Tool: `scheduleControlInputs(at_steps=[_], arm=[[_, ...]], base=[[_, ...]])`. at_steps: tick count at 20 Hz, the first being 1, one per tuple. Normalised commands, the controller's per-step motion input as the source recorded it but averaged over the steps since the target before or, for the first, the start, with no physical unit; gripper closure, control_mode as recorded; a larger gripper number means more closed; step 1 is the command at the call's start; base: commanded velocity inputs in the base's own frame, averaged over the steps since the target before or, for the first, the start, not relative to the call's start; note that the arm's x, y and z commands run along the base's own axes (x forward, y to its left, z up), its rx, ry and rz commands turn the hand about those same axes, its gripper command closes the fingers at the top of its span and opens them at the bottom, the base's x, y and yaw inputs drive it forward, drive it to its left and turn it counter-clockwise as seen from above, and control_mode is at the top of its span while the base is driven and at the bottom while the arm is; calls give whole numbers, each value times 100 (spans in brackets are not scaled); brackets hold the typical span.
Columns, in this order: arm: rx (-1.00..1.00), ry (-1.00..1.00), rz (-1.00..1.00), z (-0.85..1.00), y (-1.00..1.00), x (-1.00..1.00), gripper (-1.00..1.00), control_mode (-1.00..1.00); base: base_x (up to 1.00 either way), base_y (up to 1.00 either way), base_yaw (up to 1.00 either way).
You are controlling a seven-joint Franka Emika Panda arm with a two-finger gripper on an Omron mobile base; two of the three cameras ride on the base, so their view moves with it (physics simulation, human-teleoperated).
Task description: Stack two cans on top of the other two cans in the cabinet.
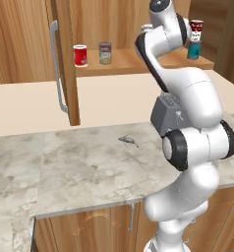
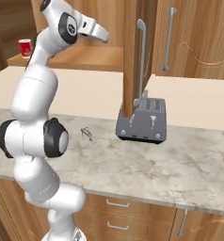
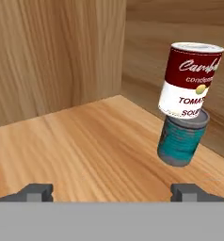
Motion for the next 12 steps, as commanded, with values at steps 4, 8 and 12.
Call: scheduleControlInputs(at_steps=[4,8,12], arm=[[15,0,65,-8,44,-21,-100,-100],[8,12,55,1,54,2,-100,-100],[7,8,49,0,56,0,-100,-100]], base=[[0,0,0],[0,0,0],[0,0,0]])
